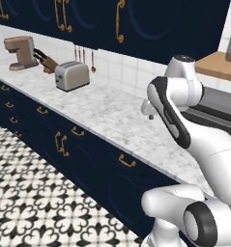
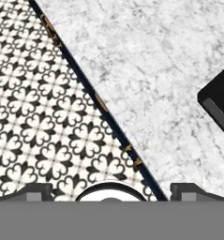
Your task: Take a straw from the drawer in front and place it inside the glass cup on the dining counter.
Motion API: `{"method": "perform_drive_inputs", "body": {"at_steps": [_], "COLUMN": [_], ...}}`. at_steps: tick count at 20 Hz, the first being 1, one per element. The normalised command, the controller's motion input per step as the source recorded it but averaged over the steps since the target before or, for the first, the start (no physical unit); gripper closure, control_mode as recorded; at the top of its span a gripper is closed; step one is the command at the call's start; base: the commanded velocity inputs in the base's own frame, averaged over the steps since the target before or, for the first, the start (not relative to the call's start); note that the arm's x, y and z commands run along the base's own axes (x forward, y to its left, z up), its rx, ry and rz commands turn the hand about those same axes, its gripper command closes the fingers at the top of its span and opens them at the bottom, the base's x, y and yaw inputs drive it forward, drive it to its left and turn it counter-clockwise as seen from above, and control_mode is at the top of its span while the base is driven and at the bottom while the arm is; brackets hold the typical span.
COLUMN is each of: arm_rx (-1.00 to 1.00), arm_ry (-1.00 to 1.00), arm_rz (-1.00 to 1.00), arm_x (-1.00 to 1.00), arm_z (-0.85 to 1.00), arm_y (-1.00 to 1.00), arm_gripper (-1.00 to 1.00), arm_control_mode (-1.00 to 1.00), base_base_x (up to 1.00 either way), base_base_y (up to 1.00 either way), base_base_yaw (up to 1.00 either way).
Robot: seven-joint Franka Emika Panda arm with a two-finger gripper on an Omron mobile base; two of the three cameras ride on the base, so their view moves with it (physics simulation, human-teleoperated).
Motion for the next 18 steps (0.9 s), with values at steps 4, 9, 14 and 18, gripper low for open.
{"method": "perform_drive_inputs", "body": {"at_steps": [4, 9, 14, 18], "arm_rx": [0.01, -0.08, -0.35, -0.41], "arm_ry": [0.06, 0.00, -0.01, 0.00], "arm_rz": [0.12, 0.17, 0.03, 0.00], "arm_x": [0.15, 0.00, 0.05, 0.27], "arm_z": [-0.10, -0.20, -0.63, -0.96], "arm_y": [-0.08, 0.55, 1.00, 0.73], "arm_gripper": [-1.00, -1.00, -1.00, -1.00], "arm_control_mode": [-1.00, -1.00, -1.00, -1.00], "base_base_x": [0.27, 0.00, 0.00, 0.00], "base_base_y": [-0.31, 0.00, 0.00, 0.00], "base_base_yaw": [0.12, 0.00, 0.00, 0.00]}}
